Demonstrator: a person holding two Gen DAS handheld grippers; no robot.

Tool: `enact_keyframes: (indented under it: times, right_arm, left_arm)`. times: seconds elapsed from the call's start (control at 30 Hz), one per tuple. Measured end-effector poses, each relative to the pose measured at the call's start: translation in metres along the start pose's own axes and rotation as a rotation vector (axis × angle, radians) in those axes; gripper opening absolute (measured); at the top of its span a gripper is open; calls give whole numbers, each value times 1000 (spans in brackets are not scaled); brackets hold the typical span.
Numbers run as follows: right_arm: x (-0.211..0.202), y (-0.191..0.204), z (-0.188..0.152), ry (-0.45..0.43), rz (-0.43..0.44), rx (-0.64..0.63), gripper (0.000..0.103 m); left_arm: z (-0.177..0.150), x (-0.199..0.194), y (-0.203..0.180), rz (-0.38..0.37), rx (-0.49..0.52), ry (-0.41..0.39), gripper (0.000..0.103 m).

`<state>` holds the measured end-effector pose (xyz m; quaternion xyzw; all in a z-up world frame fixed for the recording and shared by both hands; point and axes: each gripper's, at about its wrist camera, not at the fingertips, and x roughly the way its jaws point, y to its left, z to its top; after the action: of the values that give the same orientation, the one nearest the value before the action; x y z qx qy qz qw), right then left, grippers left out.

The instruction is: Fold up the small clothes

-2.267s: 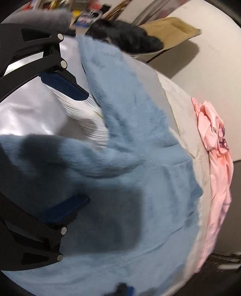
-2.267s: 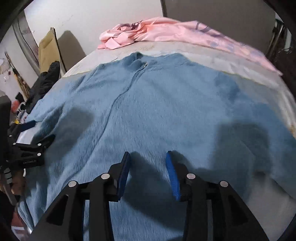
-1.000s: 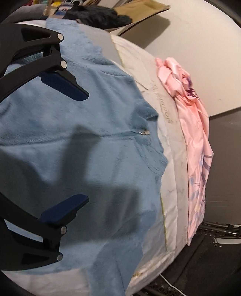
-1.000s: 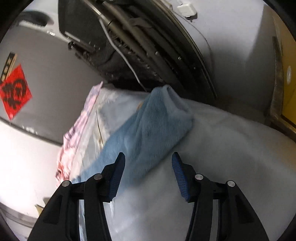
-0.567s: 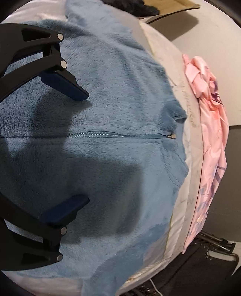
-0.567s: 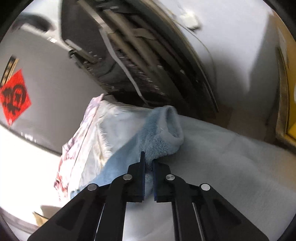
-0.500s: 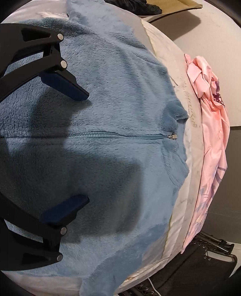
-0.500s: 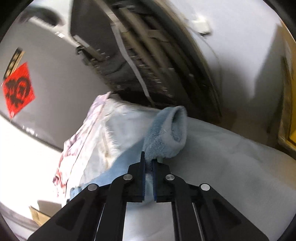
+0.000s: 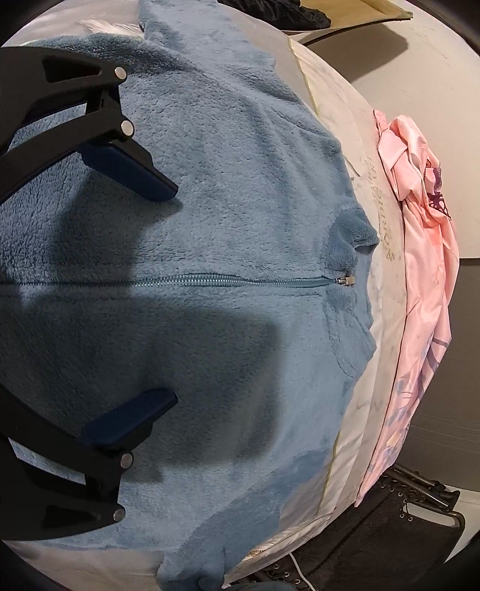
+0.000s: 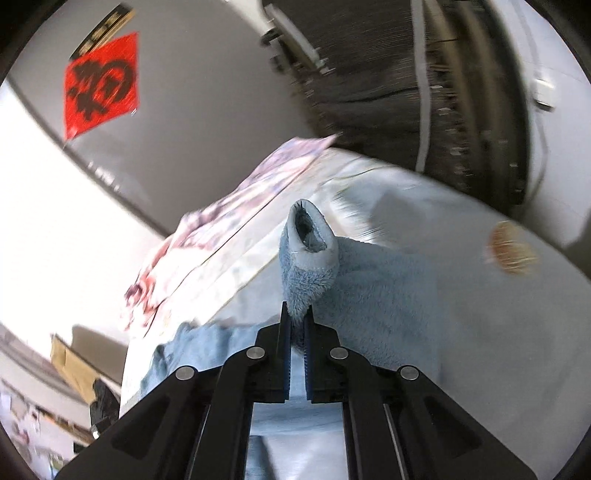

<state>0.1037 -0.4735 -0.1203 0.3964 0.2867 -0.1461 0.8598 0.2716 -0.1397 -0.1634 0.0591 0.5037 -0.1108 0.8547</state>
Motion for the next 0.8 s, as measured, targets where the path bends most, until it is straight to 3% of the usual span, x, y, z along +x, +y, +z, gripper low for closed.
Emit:
enact_keyframes:
  times: [0.27,0.47,0.8]
  right_arm:
    - [39,86,-34,99,75,-130,6]
    - [68,129,-73,185,90,-217,6]
    - [113,125,-127,367,46,-278,6]
  left_arm:
    - [0,-2,-1,-9,4,3,99]
    - [1,-2,-2,-12,5,4,99]
    - [2,-2,-4,-12,5,6,99]
